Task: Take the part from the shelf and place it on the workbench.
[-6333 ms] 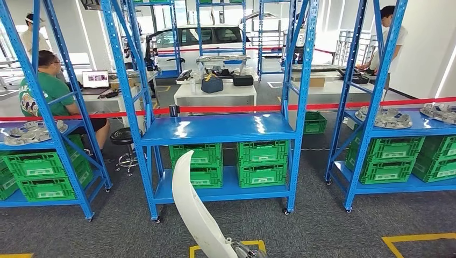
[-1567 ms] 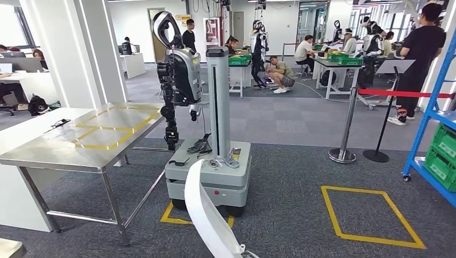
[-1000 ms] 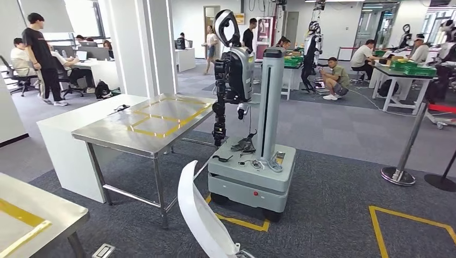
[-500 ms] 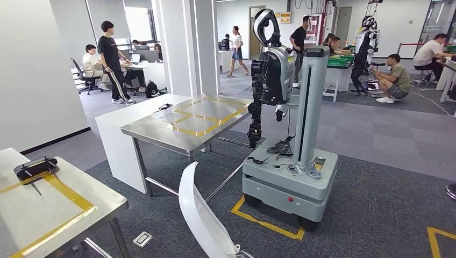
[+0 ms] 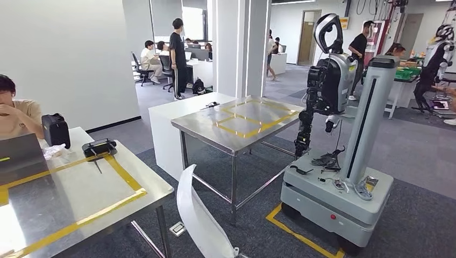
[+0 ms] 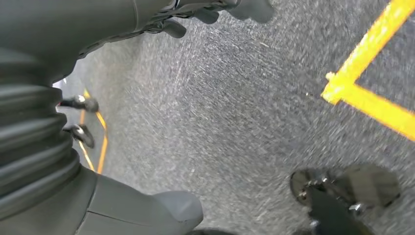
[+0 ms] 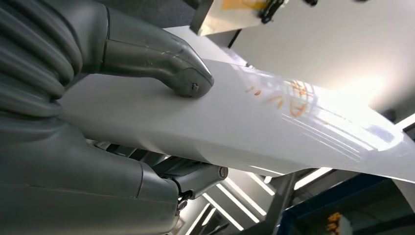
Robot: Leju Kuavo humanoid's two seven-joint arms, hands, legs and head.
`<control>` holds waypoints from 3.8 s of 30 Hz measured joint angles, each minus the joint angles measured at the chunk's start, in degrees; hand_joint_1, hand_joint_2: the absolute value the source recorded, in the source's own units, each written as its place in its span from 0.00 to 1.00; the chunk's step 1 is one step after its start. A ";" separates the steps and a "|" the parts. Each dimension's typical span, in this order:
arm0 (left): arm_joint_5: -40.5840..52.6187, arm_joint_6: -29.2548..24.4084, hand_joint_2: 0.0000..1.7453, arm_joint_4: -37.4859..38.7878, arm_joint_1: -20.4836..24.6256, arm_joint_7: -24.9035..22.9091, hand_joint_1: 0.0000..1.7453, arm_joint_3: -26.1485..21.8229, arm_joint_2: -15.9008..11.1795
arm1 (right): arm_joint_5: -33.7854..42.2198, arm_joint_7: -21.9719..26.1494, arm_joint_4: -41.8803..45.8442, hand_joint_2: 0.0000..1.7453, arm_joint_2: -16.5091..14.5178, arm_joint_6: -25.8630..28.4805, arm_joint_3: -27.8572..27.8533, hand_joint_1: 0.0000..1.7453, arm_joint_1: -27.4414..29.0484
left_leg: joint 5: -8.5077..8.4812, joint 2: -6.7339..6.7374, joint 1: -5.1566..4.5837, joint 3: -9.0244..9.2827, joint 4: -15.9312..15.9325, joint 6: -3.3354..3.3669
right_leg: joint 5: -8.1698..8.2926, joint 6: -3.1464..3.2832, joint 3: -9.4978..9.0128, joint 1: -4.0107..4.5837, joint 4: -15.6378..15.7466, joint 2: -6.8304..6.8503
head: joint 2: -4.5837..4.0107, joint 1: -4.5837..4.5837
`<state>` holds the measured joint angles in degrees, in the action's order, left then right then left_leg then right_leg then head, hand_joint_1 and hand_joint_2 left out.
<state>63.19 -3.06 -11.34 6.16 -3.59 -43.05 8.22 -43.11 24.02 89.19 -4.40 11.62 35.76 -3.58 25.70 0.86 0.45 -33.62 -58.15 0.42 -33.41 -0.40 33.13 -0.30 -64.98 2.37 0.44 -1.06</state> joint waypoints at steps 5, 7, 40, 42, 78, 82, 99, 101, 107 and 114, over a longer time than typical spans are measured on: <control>0.28 0.04 1.00 0.02 -0.04 -0.07 0.00 -0.01 -0.02 | 0.05 -0.01 -0.38 1.00 0.31 -0.02 0.00 1.00 -0.13 | -0.16 -4.62 0.15 -0.49 -0.46 0.15 | -0.93 -0.41 4.94 -0.40 -8.04 -2.39 | 0.00 0.12; 0.37 0.08 1.00 0.04 -0.08 -0.09 0.00 -0.01 -0.02 | 0.16 -0.01 -0.39 1.00 0.31 -0.04 0.01 1.00 -0.45 | -0.09 -6.43 0.25 -0.68 -0.92 -0.34 | 2.99 -0.35 1.57 -0.80 -0.27 -4.56 | 0.00 0.12; -0.73 0.48 1.00 0.00 0.17 0.16 0.00 -0.18 -0.64 | 1.95 -0.99 -1.79 1.00 0.69 0.09 1.24 1.00 -3.70 | -0.41 -8.18 0.57 -1.62 -1.20 -1.23 | 4.95 -0.02 -0.29 -0.74 5.10 -7.34 | 0.00 0.16; -0.69 0.56 1.00 0.00 0.12 0.07 0.00 -0.21 -0.73 | 2.11 -1.15 -1.81 1.00 0.69 0.17 1.27 1.00 -3.97 | -0.77 -9.51 0.78 -2.09 -0.81 -2.25 | 5.01 0.43 -0.46 -0.60 5.53 -6.57 | 0.00 0.18; -0.08 1.19 1.00 0.10 2.22 -1.57 0.00 -0.92 -0.89 | 0.92 -12.08 -2.74 1.00 2.57 -8.55 -7.19 1.00 -25.41 | -0.36 -0.41 0.10 -1.12 -1.10 -0.89 | 6.29 -0.29 -1.06 -0.19 6.82 -0.24 | 0.00 -0.04; -0.09 1.22 1.00 0.09 2.25 -1.29 0.00 -0.92 -0.91 | 0.66 -12.37 -3.06 1.00 2.49 -9.14 -7.21 1.00 -27.33 | -0.29 -0.42 -0.05 -1.20 -1.16 -0.76 | 6.33 -0.44 -1.03 -0.43 6.83 -0.23 | 0.00 -0.03; -0.13 1.22 1.00 0.17 2.57 -0.91 0.00 -0.95 -0.88 | 0.84 -12.36 -5.23 1.00 2.10 -10.29 -7.15 1.00 -30.15 | 0.28 -2.05 0.38 -0.90 -1.08 -0.60 | 6.98 -1.27 2.07 -0.95 4.30 -2.24 | 0.00 0.05; -0.13 1.20 1.00 0.18 2.52 -0.76 0.00 -0.95 -0.91 | 1.00 -12.33 -5.45 1.00 2.11 -10.29 -7.09 1.00 -30.21 | 0.41 -2.17 0.31 -0.95 -1.02 -1.48 | 6.95 -0.56 1.64 -0.61 5.54 -2.36 | 0.00 0.04; -0.50 0.75 1.00 0.24 2.31 -0.43 0.00 -0.99 -0.86 | 1.40 -12.03 -5.85 1.00 2.08 -10.28 -6.92 1.00 -30.46 | 5.03 -1.40 0.63 -5.68 -10.68 -3.13 | 6.54 1.65 0.25 -0.77 6.25 -2.01 | 0.00 -0.17; -0.74 0.56 1.00 0.30 1.86 -0.21 0.00 -1.10 -0.91 | 1.52 -11.63 -6.44 1.00 2.08 -10.27 -6.70 1.00 -30.35 | -1.64 -0.99 0.23 -3.76 -3.28 -1.99 | 4.47 1.02 -1.90 -0.35 6.13 -1.96 | 0.00 -0.18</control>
<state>62.45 -2.50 -11.05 8.02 -3.80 -44.15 7.32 -41.59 12.39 82.75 -2.32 1.36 29.05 -33.93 24.06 -0.12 0.67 -37.38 -61.43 -1.58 -28.94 0.61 31.23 -0.65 -58.84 0.41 0.44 -1.24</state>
